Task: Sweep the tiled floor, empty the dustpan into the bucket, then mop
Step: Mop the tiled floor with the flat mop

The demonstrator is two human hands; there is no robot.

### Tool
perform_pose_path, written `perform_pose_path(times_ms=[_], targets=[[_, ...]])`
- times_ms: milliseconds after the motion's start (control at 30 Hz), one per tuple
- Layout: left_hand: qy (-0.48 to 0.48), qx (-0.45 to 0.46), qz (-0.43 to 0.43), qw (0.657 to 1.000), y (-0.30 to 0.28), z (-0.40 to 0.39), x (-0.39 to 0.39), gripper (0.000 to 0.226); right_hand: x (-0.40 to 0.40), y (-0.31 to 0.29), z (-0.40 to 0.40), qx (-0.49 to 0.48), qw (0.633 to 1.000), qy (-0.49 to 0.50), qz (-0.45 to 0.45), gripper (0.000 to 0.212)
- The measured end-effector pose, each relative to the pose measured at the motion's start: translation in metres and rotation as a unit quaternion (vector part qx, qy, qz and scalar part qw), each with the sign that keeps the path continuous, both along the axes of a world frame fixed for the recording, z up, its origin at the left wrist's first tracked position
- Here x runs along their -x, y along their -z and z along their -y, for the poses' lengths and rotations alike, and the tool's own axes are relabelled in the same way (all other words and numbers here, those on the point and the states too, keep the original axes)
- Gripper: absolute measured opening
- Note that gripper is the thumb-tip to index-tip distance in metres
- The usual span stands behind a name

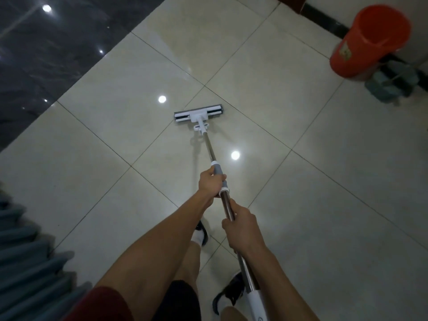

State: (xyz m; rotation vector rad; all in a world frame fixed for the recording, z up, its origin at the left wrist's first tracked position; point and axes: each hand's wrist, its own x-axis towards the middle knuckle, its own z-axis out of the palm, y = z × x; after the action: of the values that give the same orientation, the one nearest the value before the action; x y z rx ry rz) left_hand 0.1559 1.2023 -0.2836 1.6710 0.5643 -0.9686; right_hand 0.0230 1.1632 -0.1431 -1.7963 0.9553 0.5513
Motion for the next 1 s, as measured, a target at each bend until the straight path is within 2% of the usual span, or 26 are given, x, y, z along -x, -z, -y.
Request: perform_pose_path(times_ms=[167,400,600,1000], targets=[[0.016,0.017,0.007,1.0,0.001,0.025,0.028,0.057,0.029,0.008,0.02,0.012,0.999,0.023,0.02,0.055],[0.0,0.01,0.001,1.0,0.017,0.036,-0.004,0.061,-0.004,0.018,0.031,0.035,0.999,0.019,0.005,0.043],[-0.017,0.026,-0.011,0.999,0.019,0.046,-0.083,0.058,-0.089,0.022,0.039,0.056,0.998,0.007,-0.009,0.049],[-0.014,-0.003,-0.012,1.0,0.02,0.065,-0.269,0.055,-0.277,0.029,0.057,0.065,0.998,-0.02,-0.013,0.04]])
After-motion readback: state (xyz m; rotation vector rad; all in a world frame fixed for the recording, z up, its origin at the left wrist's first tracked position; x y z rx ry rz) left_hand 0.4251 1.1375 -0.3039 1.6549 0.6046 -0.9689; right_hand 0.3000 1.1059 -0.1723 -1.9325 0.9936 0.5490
